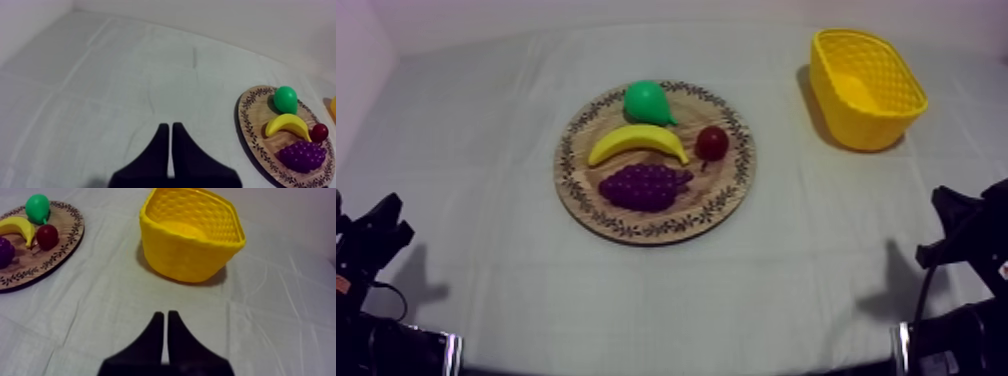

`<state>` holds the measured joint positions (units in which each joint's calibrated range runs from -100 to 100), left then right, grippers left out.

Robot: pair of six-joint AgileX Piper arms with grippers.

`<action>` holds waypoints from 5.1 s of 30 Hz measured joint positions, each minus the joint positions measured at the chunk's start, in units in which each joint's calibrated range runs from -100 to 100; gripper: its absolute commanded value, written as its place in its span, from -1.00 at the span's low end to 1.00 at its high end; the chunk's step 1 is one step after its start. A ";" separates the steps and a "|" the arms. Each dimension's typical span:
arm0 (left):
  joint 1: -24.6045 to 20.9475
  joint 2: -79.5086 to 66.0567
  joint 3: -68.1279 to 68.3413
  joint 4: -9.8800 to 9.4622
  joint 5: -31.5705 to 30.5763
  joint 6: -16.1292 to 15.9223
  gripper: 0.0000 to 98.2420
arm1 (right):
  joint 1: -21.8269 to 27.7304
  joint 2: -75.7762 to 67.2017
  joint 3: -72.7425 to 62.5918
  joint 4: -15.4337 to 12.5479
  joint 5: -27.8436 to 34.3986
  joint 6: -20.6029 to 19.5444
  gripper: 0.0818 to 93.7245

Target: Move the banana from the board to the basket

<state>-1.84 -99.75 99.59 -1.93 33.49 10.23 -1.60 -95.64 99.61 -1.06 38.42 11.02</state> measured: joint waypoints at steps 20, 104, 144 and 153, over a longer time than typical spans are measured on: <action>0.00 0.00 0.00 0.00 0.08 0.00 -1.00 | 0.00 0.00 0.00 0.00 0.09 -0.03 -0.99; 0.00 0.00 0.00 0.00 0.06 0.00 -1.00 | 2.31 22.03 -23.54 -0.25 -0.87 2.20 -0.99; 0.00 0.00 0.00 0.00 0.00 0.00 -1.00 | -11.83 73.25 -91.80 1.77 25.96 3.65 -0.99; 0.00 0.00 0.00 0.00 0.00 0.00 -1.00 | -17.67 80.97 -97.00 1.06 30.10 3.71 -0.99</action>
<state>-1.84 -99.75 99.59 -1.93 33.49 10.23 -19.27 -14.68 2.61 0.00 68.51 14.74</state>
